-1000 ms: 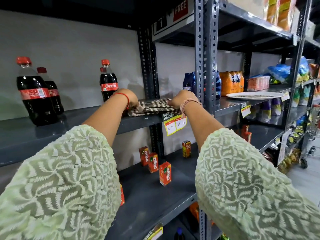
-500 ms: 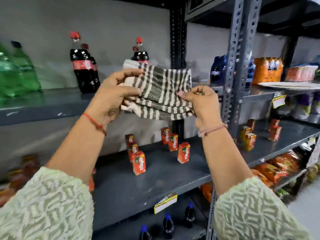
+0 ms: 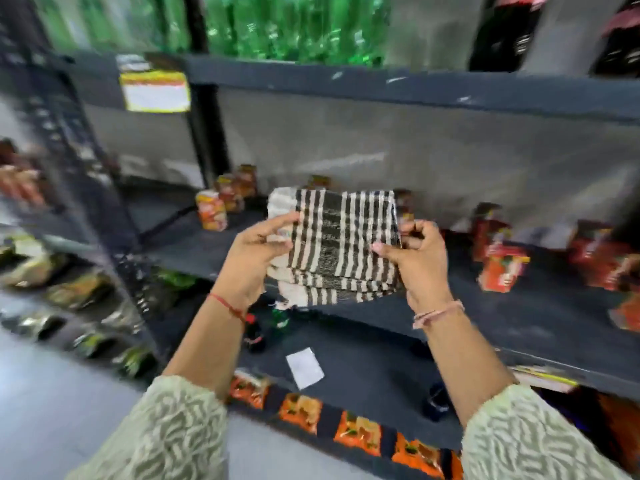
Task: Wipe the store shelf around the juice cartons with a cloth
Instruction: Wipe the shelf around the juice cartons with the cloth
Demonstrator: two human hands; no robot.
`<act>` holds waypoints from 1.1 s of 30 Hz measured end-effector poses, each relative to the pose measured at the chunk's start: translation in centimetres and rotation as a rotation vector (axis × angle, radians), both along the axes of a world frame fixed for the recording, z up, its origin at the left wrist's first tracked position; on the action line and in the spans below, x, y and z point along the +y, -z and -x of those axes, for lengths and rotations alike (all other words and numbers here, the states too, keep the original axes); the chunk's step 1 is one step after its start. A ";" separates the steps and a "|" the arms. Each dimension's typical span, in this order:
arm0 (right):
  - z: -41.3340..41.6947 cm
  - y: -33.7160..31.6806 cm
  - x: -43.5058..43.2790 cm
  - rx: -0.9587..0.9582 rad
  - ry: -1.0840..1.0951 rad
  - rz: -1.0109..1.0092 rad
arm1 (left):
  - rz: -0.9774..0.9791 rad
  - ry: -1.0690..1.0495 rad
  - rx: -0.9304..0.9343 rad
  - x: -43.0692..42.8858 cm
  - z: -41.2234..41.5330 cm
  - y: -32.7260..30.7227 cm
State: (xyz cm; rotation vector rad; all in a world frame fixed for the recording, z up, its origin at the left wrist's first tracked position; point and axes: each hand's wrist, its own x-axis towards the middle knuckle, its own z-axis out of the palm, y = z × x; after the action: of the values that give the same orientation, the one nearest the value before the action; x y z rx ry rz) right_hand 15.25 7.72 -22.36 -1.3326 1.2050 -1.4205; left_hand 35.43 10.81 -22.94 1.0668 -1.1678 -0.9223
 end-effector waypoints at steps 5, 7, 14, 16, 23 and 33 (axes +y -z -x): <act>-9.1 3.5 -2.6 0.204 -0.094 0.008 | -0.053 -0.184 -0.096 -0.8 -7.8 3.7; -12.8 4.6 -3.6 0.318 -0.113 0.026 | -0.080 -0.225 -0.101 -1.7 -11.5 5.4; -23.3 7.7 -7.7 0.470 -0.113 -0.015 | -0.191 -0.338 -0.119 -5.5 -21.6 9.5; -25.2 8.3 -8.8 0.496 -0.112 -0.039 | -0.235 -0.364 -0.107 -6.4 -23.4 10.3; -28.7 10.7 -12.5 0.704 -0.106 -0.110 | -0.387 -0.318 -0.209 -10.6 -26.2 12.2; -30.4 12.4 -14.0 1.112 -0.016 -0.027 | -0.396 -0.418 -0.480 -10.8 -25.9 14.1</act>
State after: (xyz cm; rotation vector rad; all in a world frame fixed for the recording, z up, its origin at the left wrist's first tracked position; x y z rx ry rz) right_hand 45.69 -6.27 -34.72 -2.1957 1.8474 -0.5610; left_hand 61.28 0.01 -36.99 1.8492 -1.0973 -0.5881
